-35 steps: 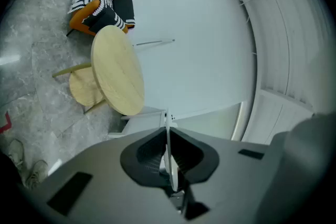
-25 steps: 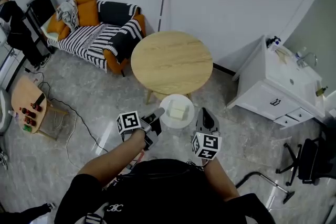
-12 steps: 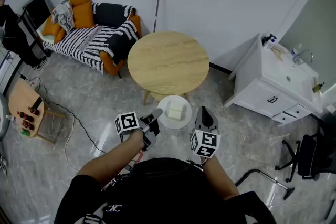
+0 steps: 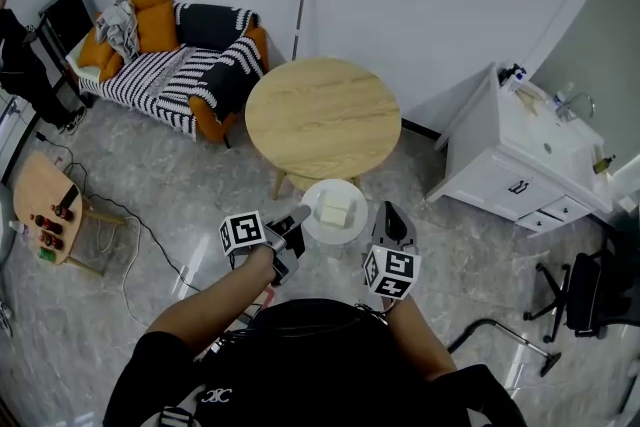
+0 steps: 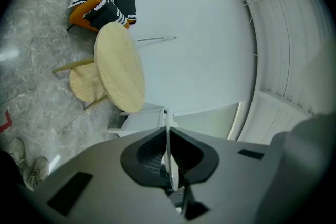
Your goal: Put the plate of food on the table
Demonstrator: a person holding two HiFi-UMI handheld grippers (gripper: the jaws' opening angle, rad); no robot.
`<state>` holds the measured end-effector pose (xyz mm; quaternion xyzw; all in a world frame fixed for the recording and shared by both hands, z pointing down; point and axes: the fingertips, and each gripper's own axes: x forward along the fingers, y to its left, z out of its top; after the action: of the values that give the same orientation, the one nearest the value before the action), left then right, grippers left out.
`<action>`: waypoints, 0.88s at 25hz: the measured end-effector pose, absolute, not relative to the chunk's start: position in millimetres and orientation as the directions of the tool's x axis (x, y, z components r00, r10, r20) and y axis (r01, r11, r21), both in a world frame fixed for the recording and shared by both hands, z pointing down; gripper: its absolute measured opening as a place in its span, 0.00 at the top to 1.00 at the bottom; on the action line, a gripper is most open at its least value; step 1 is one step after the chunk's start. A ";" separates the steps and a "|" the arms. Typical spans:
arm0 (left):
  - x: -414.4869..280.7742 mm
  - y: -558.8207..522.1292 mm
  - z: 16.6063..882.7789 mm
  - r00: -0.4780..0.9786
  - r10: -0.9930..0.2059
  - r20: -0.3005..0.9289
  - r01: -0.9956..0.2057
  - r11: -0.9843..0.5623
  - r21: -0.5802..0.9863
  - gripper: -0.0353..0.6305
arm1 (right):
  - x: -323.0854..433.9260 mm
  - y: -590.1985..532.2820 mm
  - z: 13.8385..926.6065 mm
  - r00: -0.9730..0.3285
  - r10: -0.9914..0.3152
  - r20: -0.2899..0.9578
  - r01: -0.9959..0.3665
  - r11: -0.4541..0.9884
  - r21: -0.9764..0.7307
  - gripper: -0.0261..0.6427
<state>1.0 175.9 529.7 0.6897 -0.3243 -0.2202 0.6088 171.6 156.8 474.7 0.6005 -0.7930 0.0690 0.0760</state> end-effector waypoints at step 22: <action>-55.1 170.7 540.3 0.715 -0.695 0.083 -0.160 -0.046 0.986 0.92 | 122.0 167.8 484.8 -0.216 -0.952 0.217 -0.975 0.221 0.001 0.95</action>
<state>-55.1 170.7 540.3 0.6901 -0.3095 -0.2166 0.6173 122.0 167.8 484.8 0.6203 -0.7768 0.0676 0.0855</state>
